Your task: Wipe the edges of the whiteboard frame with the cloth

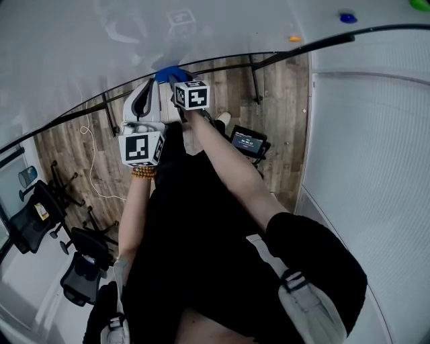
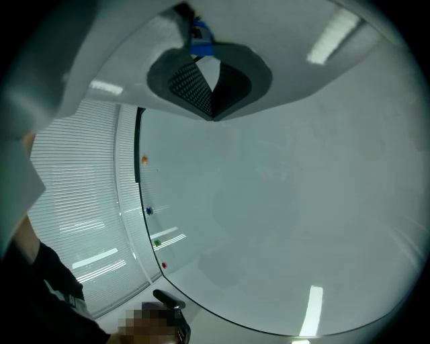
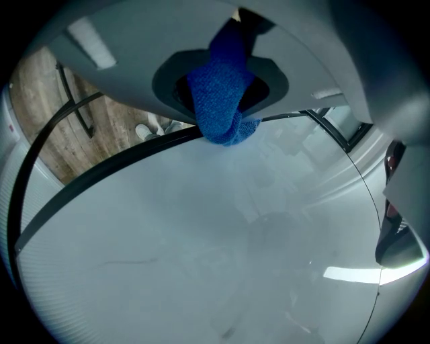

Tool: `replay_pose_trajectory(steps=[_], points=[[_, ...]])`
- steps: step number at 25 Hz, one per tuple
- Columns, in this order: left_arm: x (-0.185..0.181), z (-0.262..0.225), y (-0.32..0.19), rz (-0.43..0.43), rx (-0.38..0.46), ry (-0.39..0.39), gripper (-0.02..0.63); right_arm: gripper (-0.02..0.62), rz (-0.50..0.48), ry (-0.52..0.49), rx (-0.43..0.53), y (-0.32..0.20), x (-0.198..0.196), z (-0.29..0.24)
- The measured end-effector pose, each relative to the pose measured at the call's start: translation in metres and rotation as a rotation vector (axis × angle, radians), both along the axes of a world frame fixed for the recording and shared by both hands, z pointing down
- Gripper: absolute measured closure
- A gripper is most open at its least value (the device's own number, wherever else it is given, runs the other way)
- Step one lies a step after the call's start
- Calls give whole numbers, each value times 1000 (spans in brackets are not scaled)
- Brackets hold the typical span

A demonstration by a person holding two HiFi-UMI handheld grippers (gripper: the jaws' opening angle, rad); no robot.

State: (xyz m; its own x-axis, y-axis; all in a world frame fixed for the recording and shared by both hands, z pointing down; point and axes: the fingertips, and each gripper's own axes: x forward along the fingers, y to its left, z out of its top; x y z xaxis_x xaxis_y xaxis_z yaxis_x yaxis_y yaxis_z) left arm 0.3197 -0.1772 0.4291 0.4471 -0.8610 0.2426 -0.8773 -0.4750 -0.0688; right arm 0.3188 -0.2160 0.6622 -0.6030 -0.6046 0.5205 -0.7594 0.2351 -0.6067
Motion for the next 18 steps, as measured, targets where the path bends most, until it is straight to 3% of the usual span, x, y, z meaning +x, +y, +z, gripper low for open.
replay_pose_trajectory(steps=[18], points=[[70, 12, -12, 123, -15, 19, 606, 505, 109, -10, -8, -7, 70, 5]])
